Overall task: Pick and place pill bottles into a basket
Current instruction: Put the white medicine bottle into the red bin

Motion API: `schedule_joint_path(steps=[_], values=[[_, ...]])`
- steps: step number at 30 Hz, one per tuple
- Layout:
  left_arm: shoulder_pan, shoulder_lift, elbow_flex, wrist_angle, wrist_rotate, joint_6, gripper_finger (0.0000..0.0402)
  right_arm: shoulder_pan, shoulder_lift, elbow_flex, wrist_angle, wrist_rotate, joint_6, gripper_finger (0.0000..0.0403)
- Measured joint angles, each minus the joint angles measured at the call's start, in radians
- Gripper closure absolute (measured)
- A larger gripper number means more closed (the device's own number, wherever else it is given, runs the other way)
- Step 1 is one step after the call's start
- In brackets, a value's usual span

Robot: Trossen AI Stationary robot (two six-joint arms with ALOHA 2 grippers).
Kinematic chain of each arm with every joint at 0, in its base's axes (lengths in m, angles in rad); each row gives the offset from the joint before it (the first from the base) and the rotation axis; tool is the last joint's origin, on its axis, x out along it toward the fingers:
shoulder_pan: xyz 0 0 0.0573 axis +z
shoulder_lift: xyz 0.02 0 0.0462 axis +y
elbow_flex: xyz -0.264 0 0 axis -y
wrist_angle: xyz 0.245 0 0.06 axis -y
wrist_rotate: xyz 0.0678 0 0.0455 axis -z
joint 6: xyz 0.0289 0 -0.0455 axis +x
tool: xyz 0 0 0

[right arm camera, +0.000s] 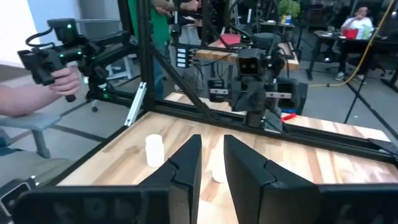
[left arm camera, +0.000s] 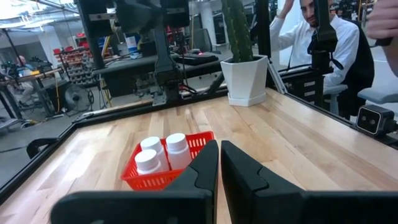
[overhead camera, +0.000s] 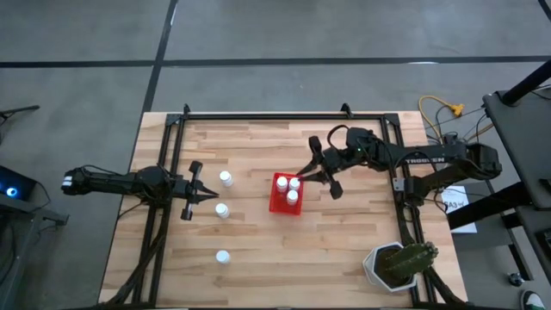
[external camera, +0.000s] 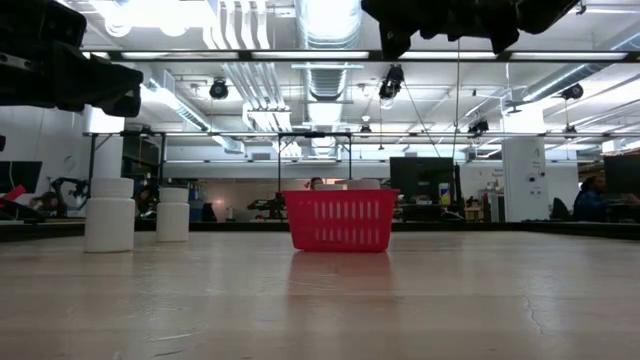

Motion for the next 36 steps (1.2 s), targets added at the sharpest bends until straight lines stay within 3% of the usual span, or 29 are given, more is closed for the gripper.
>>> schedule_joint_path(steps=[7,16,23,27,32,36], values=[[0.0,0.0,0.0,0.005,0.0,0.0,0.04,-0.029,0.0,-0.023,0.017,0.002,-0.033,0.0344],[0.0,0.002,0.0,0.007,0.0,0.0,0.04,-0.083,-0.025,-0.14,0.246,-0.016,0.035,0.0344],[0.0,0.002,0.0,0.008,0.0,0.0,0.04,-0.116,-0.182,-0.269,0.251,-0.081,0.095,0.0344],[0.0,0.0,0.0,0.008,-0.002,0.0,0.04,-0.116,-0.306,-0.37,0.282,-0.005,0.128,0.0344],[0.0,0.0,0.0,0.01,-0.003,0.0,0.04,-0.087,-0.44,-0.529,0.449,0.025,0.189,0.0344],[0.0,0.0,0.0,0.011,-0.003,0.0,0.04,-0.063,-0.521,-0.642,0.562,0.124,0.236,0.0344]])
